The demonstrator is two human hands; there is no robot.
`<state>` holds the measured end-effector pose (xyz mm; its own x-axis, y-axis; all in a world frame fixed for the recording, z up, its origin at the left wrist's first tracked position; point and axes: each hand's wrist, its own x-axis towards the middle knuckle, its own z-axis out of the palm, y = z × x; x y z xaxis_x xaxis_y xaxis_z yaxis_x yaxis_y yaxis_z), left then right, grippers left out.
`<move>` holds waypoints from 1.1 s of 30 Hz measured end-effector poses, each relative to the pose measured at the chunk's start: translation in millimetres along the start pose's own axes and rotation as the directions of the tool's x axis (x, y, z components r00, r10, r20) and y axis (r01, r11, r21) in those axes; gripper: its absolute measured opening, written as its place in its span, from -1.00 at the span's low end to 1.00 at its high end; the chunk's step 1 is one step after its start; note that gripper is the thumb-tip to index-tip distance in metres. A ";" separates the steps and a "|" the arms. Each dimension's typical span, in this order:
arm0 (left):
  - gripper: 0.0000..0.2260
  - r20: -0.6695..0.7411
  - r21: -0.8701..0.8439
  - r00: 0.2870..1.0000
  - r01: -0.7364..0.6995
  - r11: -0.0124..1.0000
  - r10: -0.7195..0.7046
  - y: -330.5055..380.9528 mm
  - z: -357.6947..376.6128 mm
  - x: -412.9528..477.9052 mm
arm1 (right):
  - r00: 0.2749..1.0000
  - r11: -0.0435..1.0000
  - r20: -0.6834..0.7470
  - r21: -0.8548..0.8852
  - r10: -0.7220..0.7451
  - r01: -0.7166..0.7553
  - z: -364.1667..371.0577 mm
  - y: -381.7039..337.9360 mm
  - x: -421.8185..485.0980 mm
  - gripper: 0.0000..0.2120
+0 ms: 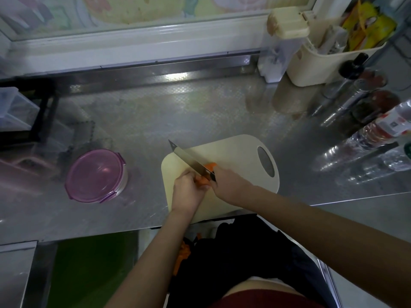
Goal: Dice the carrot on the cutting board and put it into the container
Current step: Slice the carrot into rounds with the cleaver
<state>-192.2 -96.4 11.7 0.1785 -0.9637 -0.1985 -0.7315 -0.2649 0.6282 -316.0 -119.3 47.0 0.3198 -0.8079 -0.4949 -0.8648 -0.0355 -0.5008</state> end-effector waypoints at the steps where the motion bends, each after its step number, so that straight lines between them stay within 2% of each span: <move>1: -0.89 0.008 0.005 1.000 0.006 1.000 -0.006 0.8 -0.6 0.3 | 1.000 1.000 -0.004 -0.006 -0.010 0.010 1.1 3.3 -2.5 -0.71; 5: -0.90 0.011 -0.011 1.000 0.020 1.000 -0.020 2.4 -2.2 -0.3 | 1.000 1.000 0.004 0.008 -0.011 0.011 -3.7 23.1 -27.6 -0.70; 9: -0.92 0.027 -0.021 0.999 0.024 1.000 -0.023 3.2 -4.0 1.0 | 0.999 1.000 0.050 -0.026 0.011 -0.009 -6.3 34.6 -51.7 -0.88; 14: -0.91 0.051 -0.016 0.998 0.031 0.999 -0.030 3.6 -5.9 4.0 | 0.999 1.000 0.039 -0.020 0.006 -0.005 -4.7 33.8 -51.8 -0.90; 18: -0.92 0.056 -0.017 0.998 0.034 0.999 -0.033 5.9 -7.0 2.6 | 1.000 1.000 0.002 -0.010 0.009 -0.009 11.8 32.7 -31.9 -0.67; 22: -0.94 0.056 -0.048 0.998 0.025 0.999 -0.022 10.7 -10.3 -0.4 | 1.000 1.000 -0.001 0.022 -0.003 0.003 24.4 30.4 -14.5 -0.73; 27: -0.92 0.052 -0.071 0.997 0.053 0.996 -0.049 10.0 -8.5 -2.7 | 0.997 0.997 -0.038 0.048 -0.061 0.063 20.3 28.8 -1.5 -0.62; 33: -0.91 0.002 -0.059 0.998 0.062 0.996 -0.062 4.9 -2.8 -4.8 | 0.997 0.990 -0.065 0.129 -0.047 0.055 13.0 29.0 -1.9 -0.71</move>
<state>-194.8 -93.2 17.9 0.2218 -0.9454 -0.2386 -0.6793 -0.3254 0.6578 -336.7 -111.1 24.2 0.3341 -0.8420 -0.4236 -0.7890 -0.0039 -0.6144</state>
